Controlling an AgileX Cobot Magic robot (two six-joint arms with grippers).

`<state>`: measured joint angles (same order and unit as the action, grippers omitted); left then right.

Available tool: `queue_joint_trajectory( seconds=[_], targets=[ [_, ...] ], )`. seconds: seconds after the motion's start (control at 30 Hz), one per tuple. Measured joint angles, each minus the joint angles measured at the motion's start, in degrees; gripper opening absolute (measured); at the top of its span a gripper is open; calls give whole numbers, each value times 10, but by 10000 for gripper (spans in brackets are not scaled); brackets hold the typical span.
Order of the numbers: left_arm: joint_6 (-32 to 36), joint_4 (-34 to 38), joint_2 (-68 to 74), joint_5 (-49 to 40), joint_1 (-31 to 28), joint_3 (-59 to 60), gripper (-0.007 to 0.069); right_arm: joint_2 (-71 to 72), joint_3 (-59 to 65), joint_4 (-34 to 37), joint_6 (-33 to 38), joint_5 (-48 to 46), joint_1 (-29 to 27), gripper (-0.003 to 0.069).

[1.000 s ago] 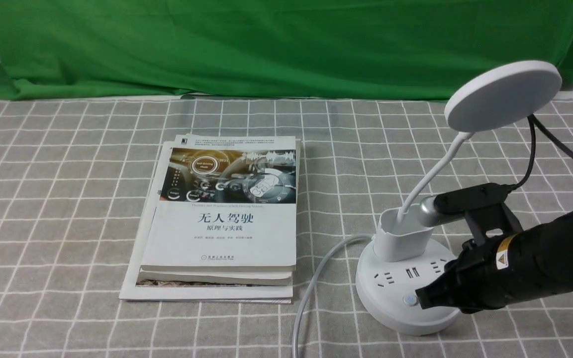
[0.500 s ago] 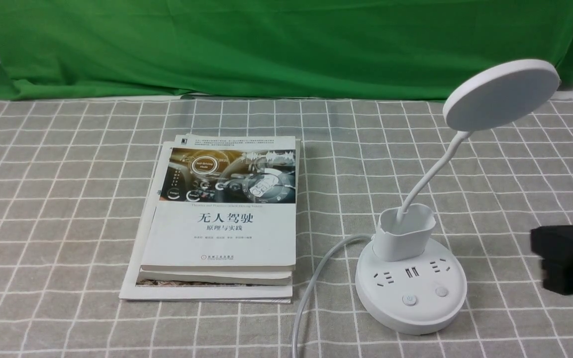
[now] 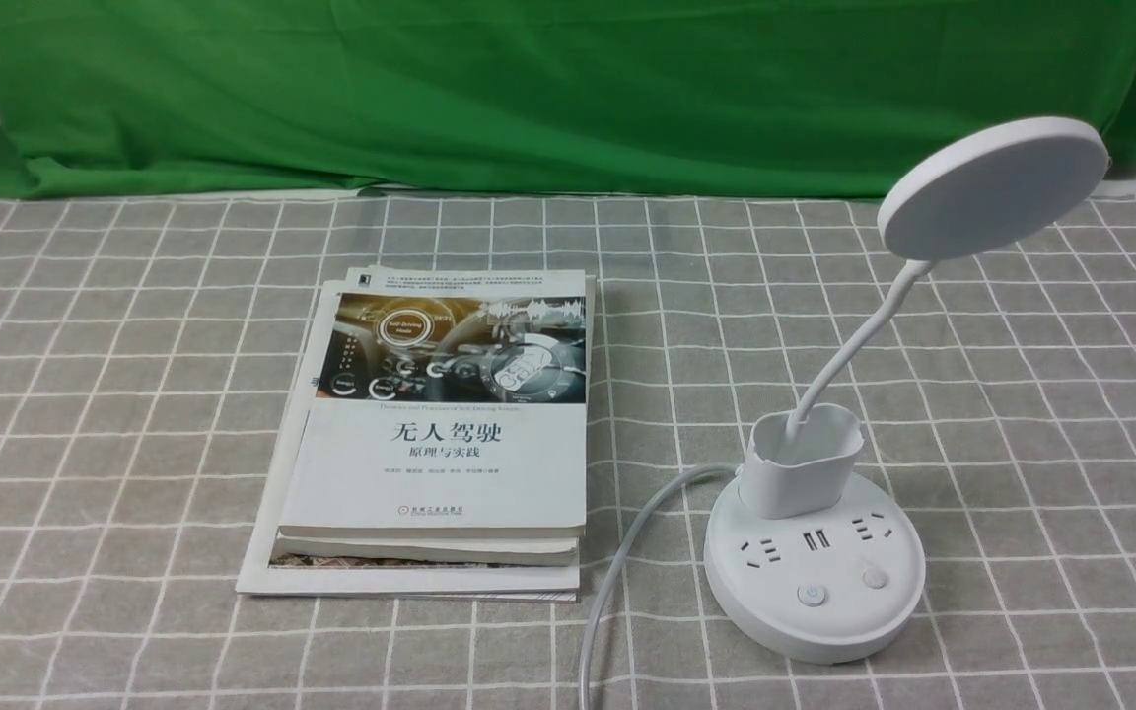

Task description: Turn off the desk lamp on the grey coffee tablecloth by hand.

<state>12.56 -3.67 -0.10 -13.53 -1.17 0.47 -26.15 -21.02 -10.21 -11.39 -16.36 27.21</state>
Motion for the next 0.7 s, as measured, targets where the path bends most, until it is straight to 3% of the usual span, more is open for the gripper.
queue_joint_trajectory(
  seconds=[0.7],
  targets=[
    [0,0,0,0,0,0,20,0,2,0,-9,6,-14,38]
  ],
)
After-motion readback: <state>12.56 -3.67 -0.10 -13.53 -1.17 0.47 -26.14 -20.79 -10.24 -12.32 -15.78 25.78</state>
